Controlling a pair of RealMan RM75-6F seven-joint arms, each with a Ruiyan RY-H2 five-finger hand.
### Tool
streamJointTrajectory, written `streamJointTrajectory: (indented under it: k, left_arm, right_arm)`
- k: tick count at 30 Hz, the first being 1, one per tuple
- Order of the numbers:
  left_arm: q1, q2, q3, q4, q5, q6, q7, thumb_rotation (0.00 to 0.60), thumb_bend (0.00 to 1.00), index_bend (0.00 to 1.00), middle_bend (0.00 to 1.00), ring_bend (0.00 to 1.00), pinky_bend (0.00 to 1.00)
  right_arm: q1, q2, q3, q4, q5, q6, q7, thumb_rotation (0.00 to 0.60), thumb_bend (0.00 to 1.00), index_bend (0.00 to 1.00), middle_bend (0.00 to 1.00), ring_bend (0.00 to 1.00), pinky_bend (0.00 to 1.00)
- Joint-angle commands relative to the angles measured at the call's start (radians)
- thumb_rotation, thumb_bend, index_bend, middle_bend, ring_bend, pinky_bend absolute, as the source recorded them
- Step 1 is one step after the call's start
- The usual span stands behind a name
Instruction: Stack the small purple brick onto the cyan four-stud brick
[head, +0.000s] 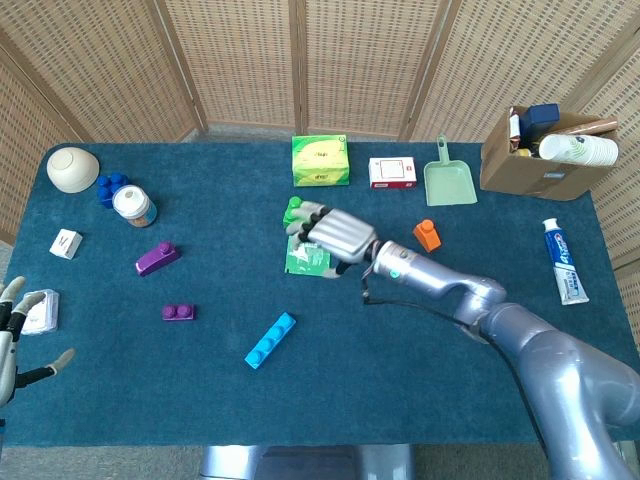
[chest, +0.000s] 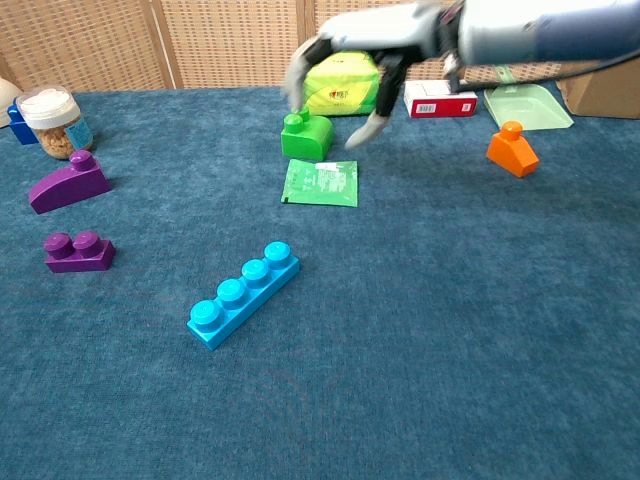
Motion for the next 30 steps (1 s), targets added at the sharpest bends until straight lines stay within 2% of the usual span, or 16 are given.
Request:
streamJointTrajectory:
  k: [1,14,30]
  left_arm:
    - [-0.004,0.001,-0.001,-0.003,0.004,-0.002,0.002,0.488,0.11,0.21,0.08,0.00,0.00]
    - [-0.027,0.003,0.000,-0.007,0.024,-0.020,0.007,0.492,0.11,0.21,0.08,0.00,0.00]
    - [-0.054,-0.001,0.004,-0.003,0.042,-0.045,0.001,0.486,0.11,0.21,0.08,0.00,0.00]
  right_arm:
    - [-0.027,0.028,0.022,0.007,0.036,-0.011,-0.006,0.600,0.20,0.32,0.20,0.01,0.06]
    - [-0.167,0.168,0.101,0.017,0.188,-0.014,-0.032,0.600,0.20,0.32,0.20,0.02,0.06]
    - [-0.387,0.373,0.149,-0.210,0.300,0.071,-0.140,0.600,0.20,0.35,0.20,0.05,0.07]
